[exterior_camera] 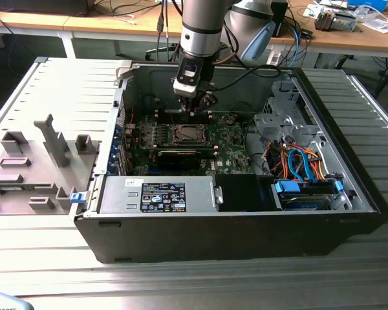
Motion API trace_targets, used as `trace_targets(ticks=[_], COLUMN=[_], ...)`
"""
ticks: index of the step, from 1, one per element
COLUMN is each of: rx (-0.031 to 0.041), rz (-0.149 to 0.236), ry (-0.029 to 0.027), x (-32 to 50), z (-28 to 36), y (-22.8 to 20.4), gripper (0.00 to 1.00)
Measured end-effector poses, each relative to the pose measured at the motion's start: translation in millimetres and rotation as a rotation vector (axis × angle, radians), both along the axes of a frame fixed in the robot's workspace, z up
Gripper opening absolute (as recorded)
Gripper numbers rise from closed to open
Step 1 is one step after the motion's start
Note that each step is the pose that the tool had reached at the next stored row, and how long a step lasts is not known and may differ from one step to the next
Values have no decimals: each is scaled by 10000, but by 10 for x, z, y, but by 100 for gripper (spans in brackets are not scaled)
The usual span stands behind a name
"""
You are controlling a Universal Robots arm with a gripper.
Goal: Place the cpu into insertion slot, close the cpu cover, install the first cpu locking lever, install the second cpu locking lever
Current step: 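Install the first cpu locking lever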
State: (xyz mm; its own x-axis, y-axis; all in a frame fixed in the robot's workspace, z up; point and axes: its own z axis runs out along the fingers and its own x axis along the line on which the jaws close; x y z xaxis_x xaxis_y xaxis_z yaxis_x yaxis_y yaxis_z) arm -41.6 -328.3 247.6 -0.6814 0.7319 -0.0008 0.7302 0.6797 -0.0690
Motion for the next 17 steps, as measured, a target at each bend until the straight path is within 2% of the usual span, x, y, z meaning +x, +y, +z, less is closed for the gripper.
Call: trace_targets(ticks=[17], rx=[-1], rz=[225], ry=[0], x=[0], z=[0], y=[0], gripper=[11])
